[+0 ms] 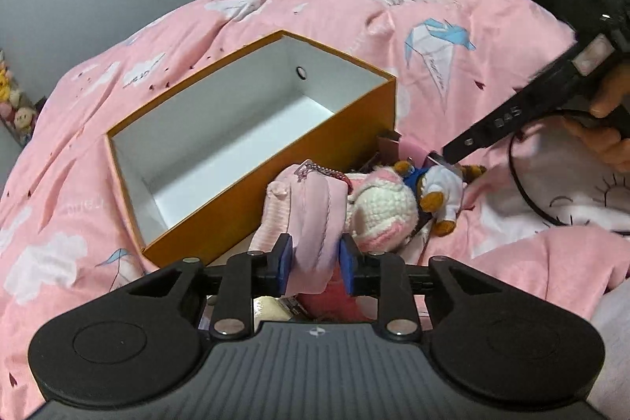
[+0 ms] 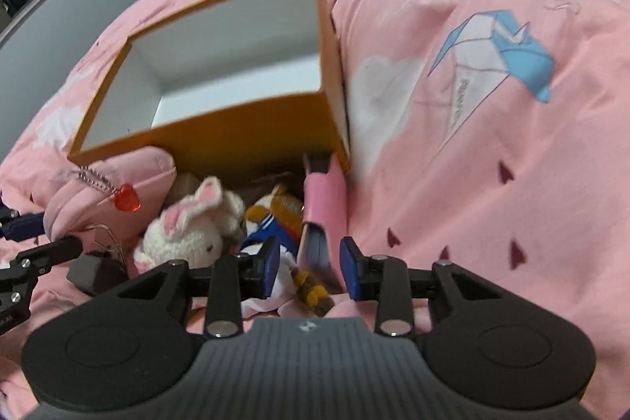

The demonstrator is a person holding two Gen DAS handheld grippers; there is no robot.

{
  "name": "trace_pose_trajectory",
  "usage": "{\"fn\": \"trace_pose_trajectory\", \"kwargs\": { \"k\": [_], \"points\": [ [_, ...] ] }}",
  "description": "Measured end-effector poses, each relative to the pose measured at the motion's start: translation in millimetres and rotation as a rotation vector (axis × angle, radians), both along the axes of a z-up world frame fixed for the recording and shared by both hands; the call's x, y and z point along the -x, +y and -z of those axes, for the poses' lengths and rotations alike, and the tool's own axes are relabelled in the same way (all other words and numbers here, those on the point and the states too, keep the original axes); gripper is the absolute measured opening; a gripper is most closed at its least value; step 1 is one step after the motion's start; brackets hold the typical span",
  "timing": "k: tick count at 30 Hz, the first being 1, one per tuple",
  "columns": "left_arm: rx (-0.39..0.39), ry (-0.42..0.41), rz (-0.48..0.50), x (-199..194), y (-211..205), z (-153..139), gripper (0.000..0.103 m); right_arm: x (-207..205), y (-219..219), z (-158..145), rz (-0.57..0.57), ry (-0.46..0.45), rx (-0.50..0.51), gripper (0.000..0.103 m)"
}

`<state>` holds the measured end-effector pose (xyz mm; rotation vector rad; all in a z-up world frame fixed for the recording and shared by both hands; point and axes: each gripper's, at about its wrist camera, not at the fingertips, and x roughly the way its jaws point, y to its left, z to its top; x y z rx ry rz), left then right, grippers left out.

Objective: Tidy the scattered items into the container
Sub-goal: 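Lift the pink pouch with the left gripper while the right gripper grasps the card stack, then carry the pouch with the left gripper while the right gripper carries the cards into the box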

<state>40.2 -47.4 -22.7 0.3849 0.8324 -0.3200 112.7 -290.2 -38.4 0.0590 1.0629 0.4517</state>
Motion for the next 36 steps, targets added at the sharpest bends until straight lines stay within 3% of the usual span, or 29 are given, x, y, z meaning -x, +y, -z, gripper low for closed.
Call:
{"fn": "trace_pose_trajectory", "kwargs": {
  "k": [5,12,14,16,27,36],
  "points": [
    [-0.039,-0.044,0.013,3.2,-4.3,-1.2,0.028,-8.8,10.5,13.8,0.019,0.012,0.049,0.037],
    [0.050,-0.032,-0.015,-6.7,8.1,-9.8,0.027,-21.7,12.2,39.2,0.011,0.086,0.090,0.036],
    [0.075,-0.028,-0.024,-9.4,12.0,-12.5,0.026,-24.3,8.9,47.9,0.021,0.119,0.075,0.025],
    [0.089,-0.025,-0.026,-10.1,14.7,-13.8,0.026,-22.7,5.6,46.1,0.027,0.118,0.060,0.020],
    [0.156,0.002,-0.062,-14.7,28.3,-15.1,0.025,-0.1,-11.9,-9.6,0.078,-0.031,0.004,0.018],
    [0.367,0.048,-0.088,-20.4,52.2,-48.4,0.022,4.5,-15.2,-72.0,0.040,-0.201,-0.053,0.017]
  ]
}}
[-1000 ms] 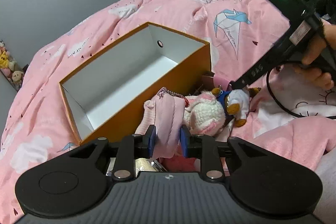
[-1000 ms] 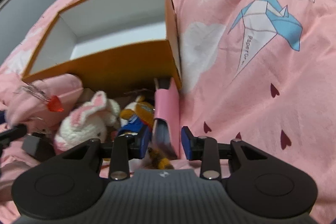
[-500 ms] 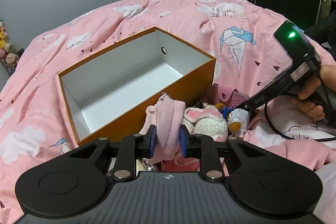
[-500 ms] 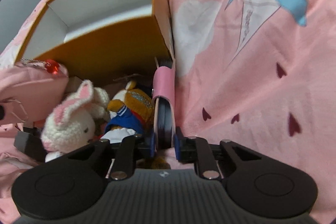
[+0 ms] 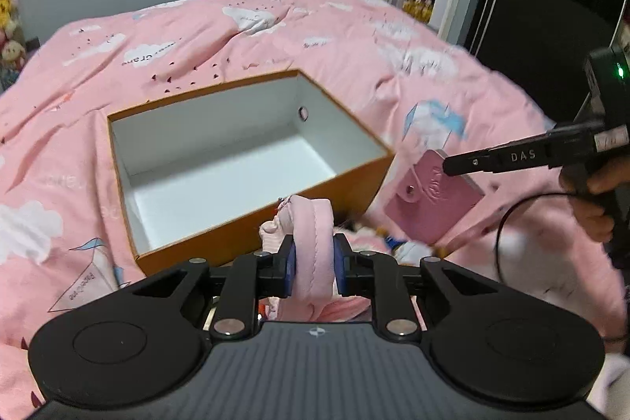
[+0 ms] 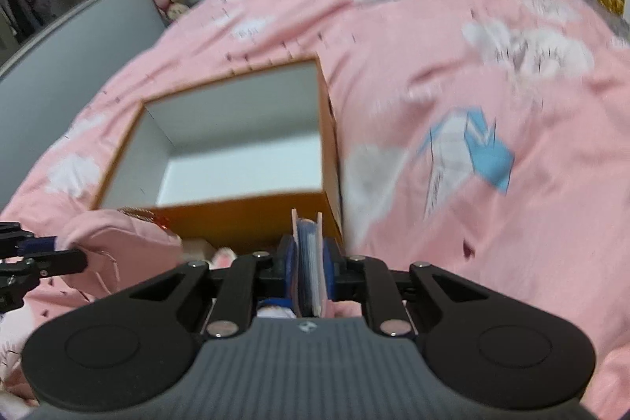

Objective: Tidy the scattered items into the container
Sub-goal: 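Carry the pouch with the left gripper while the right gripper carries the cards into the box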

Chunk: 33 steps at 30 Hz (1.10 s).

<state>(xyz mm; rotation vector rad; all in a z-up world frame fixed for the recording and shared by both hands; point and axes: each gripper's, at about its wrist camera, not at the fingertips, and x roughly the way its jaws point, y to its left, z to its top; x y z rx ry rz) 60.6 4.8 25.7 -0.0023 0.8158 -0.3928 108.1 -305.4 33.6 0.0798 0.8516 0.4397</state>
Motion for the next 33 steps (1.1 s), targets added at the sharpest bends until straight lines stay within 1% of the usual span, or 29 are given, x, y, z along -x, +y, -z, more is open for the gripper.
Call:
{"fn": "trace_pose_trajectory", "kwargs": {
  "k": [2,5,9,12,15,18,21,25,30,33],
  "points": [
    [0.048,0.001,0.005,-2.2,4.0,-9.6,0.021,0.4,-1.8,-15.6,-0.008,-0.023,-0.029,0.017],
    [0.107,-0.020,0.000,-8.2,8.6,-26.9,0.021,-1.5,-2.1,-34.6,-0.021,-0.064,-0.072,0.017],
    [0.160,-0.073,-0.044,-26.8,11.6,-46.3,0.021,-10.0,8.5,-55.5,-0.026,-0.161,-0.097,0.017],
    [0.188,-0.096,-0.090,-48.1,10.3,-52.2,0.021,-22.6,17.3,-63.1,-0.026,-0.226,-0.123,0.017],
    [0.213,-0.102,-0.118,-71.9,7.6,-50.9,0.021,-41.6,26.8,-61.8,-0.015,-0.247,-0.126,0.017],
    [0.220,-0.081,-0.150,-96.1,1.7,-37.3,0.021,-59.0,36.1,-48.8,0.000,-0.232,-0.106,0.016],
    [0.206,-0.016,-0.189,-118.3,-6.0,-13.5,0.021,-74.4,42.1,-30.0,0.015,-0.194,-0.083,0.016],
    [0.230,0.085,-0.213,-142.0,-13.4,22.8,0.021,-83.2,48.4,-5.4,0.030,-0.158,-0.024,0.016],
    [0.206,0.144,-0.237,-156.1,-23.5,53.6,0.021,-87.0,56.8,12.9,0.033,-0.135,0.036,0.016],
    [0.228,0.190,-0.251,-161.4,-25.5,68.8,0.021,-87.2,62.8,22.3,0.025,-0.120,0.062,0.016]
  ]
}}
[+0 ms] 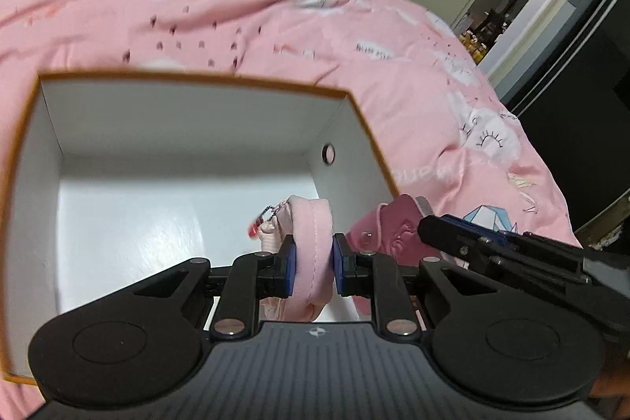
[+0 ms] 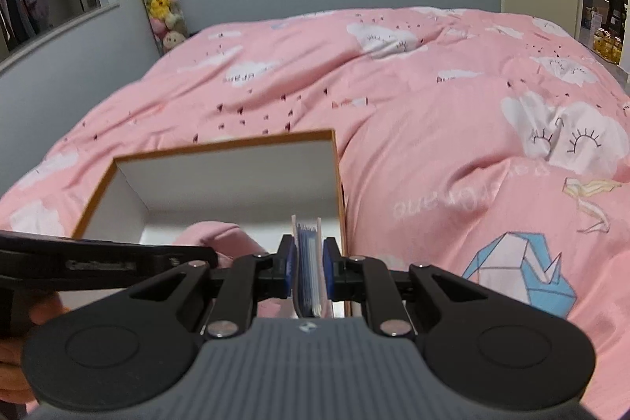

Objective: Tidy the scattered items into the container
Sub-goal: 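Carry the pouch with the left gripper while the right gripper carries the cards into the box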

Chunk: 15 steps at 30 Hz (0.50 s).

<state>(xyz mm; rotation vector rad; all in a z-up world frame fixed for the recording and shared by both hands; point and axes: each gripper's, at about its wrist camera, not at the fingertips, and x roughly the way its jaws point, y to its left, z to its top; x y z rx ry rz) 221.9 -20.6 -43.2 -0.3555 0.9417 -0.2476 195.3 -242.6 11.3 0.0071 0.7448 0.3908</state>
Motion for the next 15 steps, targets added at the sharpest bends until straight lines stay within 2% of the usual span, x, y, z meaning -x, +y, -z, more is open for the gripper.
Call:
{"fn": "trace_pose_trajectory", "kwargs": {
  "k": [7,11,15],
  "points": [
    [0.061,0.038,-0.022,-5.1,-1.0,13.9,0.021,-2.5,9.6,19.1,0.006,0.027,0.061,0.017],
    [0.148,0.094,-0.029,-9.9,0.6,18.8,0.021,-7.4,7.2,27.1,0.024,0.055,0.059,0.018],
    [0.193,0.127,-0.046,-14.1,2.3,22.2,0.021,-8.8,-0.1,29.2,0.039,0.074,0.017,0.020]
  ]
}}
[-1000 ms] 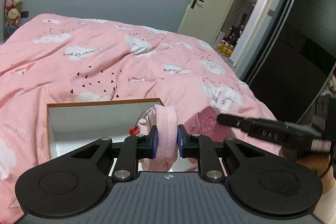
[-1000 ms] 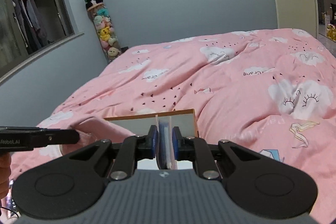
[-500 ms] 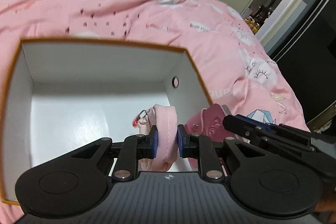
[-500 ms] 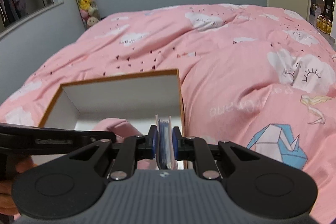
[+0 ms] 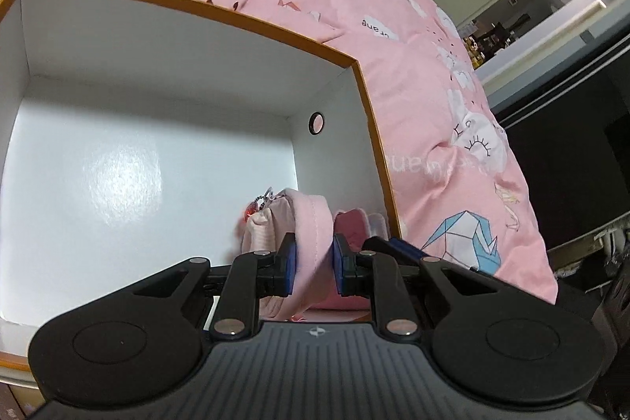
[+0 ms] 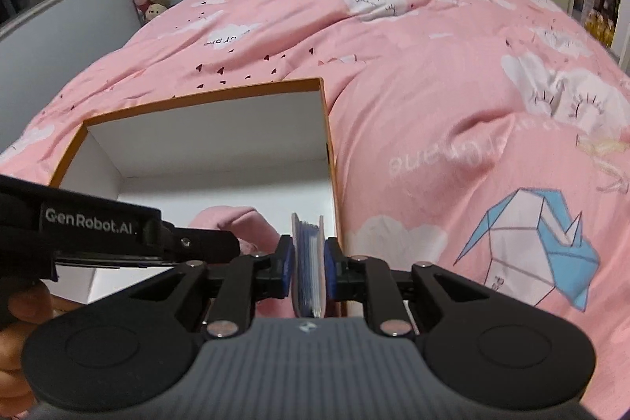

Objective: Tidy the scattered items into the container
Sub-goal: 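Carry the pouch with the left gripper while the right gripper carries the cards into the box, then open the left gripper to drop the pouch while the right gripper releases the cards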

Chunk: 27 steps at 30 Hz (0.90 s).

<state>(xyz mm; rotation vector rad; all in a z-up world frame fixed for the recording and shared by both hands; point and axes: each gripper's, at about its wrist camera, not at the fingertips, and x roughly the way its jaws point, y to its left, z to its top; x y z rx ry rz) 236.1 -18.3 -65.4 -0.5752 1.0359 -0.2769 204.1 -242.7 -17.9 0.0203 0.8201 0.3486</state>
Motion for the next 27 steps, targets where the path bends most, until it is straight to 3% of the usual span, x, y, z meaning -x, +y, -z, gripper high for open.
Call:
{"fn": "trace_pose_trajectory", "kwargs": {
  "k": [4,10,14,24,27],
  "points": [
    [0.073,0.058,-0.013,-4.1,3.0,6.3,0.021,7.3,-8.4,-14.1,0.013,-0.050,-0.050,0.034],
    [0.131,0.085,0.005,-6.3,-5.4,8.5,0.023,11.0,-27.9,-24.8,0.091,-0.102,-0.065,0.036],
    [0.097,0.066,0.042,-7.7,-17.6,10.4,0.024,9.2,-39.4,-16.9,0.131,-0.067,-0.076,0.036],
    [0.161,0.098,0.078,-11.2,-14.9,17.1,0.030,16.2,-52.1,-4.7,0.177,-0.026,-0.112,0.041],
    [0.127,0.084,0.107,-9.3,-20.3,14.2,0.030,17.8,-54.3,-3.9,0.184,-0.025,-0.115,0.042]
  ]
}}
